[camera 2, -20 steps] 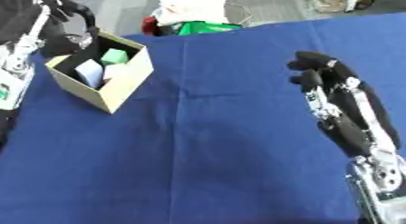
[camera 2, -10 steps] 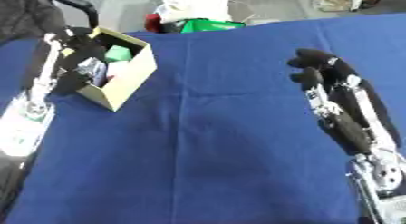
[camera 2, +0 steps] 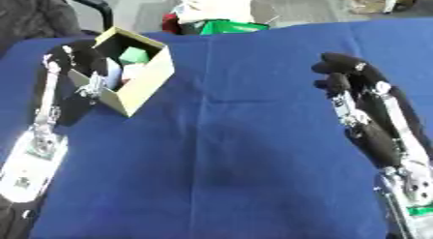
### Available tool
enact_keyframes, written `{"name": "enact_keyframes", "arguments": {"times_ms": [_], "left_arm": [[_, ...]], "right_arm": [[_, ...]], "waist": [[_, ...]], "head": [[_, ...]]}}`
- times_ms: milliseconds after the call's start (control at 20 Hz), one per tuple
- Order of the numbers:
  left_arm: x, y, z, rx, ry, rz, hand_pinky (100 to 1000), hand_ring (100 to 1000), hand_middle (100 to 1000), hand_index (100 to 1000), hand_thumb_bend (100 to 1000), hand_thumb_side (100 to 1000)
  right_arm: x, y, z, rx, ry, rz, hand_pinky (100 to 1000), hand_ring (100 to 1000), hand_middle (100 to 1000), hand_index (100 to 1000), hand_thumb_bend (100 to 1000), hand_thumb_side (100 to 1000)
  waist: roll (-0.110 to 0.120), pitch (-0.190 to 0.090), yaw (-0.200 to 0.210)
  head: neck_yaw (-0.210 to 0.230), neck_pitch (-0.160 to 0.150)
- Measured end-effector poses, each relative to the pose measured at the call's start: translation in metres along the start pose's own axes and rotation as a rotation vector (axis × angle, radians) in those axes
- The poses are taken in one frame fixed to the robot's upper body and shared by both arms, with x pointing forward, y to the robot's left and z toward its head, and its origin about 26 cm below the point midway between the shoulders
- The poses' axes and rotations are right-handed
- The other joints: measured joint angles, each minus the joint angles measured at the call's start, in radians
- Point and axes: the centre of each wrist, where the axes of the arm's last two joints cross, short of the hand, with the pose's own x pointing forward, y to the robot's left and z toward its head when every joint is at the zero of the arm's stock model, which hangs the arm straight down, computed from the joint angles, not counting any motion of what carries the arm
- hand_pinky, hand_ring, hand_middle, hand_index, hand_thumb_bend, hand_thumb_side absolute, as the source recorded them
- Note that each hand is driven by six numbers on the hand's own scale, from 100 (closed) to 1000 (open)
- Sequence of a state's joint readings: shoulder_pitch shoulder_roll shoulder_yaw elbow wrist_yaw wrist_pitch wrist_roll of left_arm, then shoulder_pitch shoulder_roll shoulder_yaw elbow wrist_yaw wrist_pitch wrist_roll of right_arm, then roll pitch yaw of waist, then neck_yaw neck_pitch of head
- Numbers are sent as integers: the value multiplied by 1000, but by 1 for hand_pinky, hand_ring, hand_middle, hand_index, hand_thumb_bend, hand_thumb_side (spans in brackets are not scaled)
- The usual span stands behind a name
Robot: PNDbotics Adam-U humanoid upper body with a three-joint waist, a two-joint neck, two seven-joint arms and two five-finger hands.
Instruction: Pick up objects on the table and place them in the box.
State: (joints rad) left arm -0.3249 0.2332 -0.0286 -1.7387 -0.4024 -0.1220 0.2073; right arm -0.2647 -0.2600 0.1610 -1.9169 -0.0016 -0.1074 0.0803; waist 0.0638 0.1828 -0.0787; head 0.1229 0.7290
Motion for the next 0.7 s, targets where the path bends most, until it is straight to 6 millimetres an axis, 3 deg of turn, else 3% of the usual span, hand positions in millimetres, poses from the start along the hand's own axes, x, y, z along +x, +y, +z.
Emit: {"name": "enact_keyframes", "arguments": {"times_ms": [250,700], "left_arm": [[10,4,0,-6,29,93,625,617,578,769,239,656],[9,8,1,-9,58,231,625,615,577,769,235,662]], "right_arm": [[0,0,-1,0,-2,0,780,847,705,840,100,631],[1,0,-1,-1,-2,0,779,847,704,840,100,632]], "waist": [[-2,1,-1],[-4,2,1]], "head": [[3,10],[6,28]]}}
